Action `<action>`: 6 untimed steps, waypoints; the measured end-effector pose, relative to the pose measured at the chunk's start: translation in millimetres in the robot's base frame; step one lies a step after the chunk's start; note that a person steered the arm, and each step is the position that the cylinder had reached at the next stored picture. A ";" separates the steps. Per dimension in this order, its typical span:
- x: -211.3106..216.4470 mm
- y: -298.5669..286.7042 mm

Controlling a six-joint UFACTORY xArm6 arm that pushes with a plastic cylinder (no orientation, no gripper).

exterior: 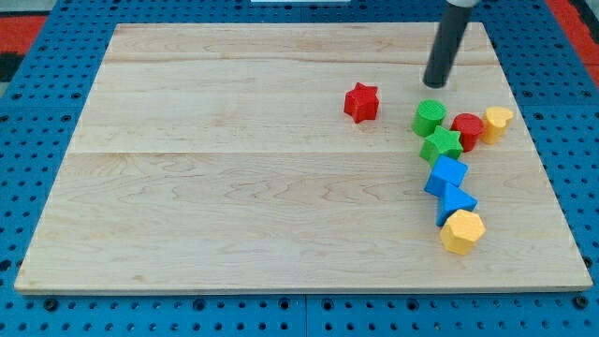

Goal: Move red star closer to the green circle

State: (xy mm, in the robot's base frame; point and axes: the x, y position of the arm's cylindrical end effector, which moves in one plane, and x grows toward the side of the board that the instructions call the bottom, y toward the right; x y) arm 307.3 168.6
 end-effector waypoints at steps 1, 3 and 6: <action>-13.5 -82.8; 30.8 -130.4; 70.4 -106.7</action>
State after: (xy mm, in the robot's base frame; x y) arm 377.7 61.9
